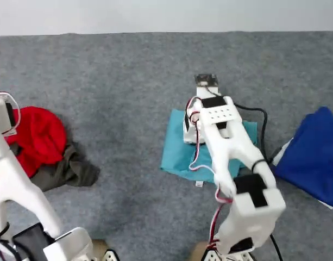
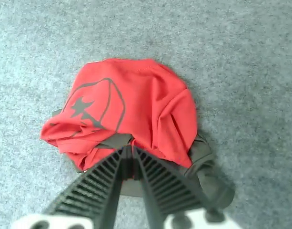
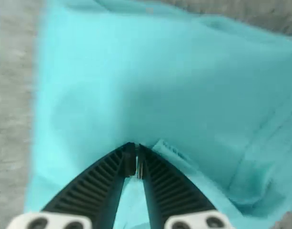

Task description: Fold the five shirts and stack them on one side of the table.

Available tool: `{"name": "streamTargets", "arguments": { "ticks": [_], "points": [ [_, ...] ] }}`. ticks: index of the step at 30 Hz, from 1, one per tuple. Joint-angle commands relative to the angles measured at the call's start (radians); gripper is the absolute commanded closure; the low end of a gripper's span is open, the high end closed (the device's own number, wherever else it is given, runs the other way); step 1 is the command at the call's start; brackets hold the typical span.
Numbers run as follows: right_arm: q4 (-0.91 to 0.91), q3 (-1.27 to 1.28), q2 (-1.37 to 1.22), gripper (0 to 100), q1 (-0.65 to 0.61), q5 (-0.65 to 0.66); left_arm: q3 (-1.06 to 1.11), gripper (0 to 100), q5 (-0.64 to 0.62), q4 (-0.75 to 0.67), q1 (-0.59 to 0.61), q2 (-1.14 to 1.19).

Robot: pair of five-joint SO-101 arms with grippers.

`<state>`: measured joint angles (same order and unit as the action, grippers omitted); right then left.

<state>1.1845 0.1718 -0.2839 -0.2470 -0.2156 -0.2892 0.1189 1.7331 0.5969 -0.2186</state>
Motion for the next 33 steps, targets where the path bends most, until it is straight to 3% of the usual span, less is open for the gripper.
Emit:
{"name": "streamTargets", "arguments": {
  "ticks": [1, 7, 11, 20, 24, 33],
  "points": [
    [0.045, -0.058, -0.025, 98.4, 0.068, -0.011, -0.004, 100, 0.006, 0.021, 0.003, -0.041],
    [0.205, -0.055, 0.039, 98.5, 0.189, -0.003, -0.004, 100, 0.008, 0.018, 0.002, -0.035],
    [0.364, -0.055, 0.076, 98.5, 0.237, 0.078, -0.004, 100, 0.009, 0.018, 0.002, -0.035],
    [0.572, -0.052, 0.246, 98.5, 0.232, 0.094, -0.004, 100, 0.009, 0.018, 0.002, -0.035],
    [0.579, -0.002, 0.275, 98.5, 0.239, 0.094, -0.004, 100, 0.009, 0.018, 0.002, -0.035],
    [0.371, 0.109, 0.229, 98.5, 0.249, 0.092, -0.004, 100, 0.009, 0.018, 0.002, -0.035]
  ]
}}
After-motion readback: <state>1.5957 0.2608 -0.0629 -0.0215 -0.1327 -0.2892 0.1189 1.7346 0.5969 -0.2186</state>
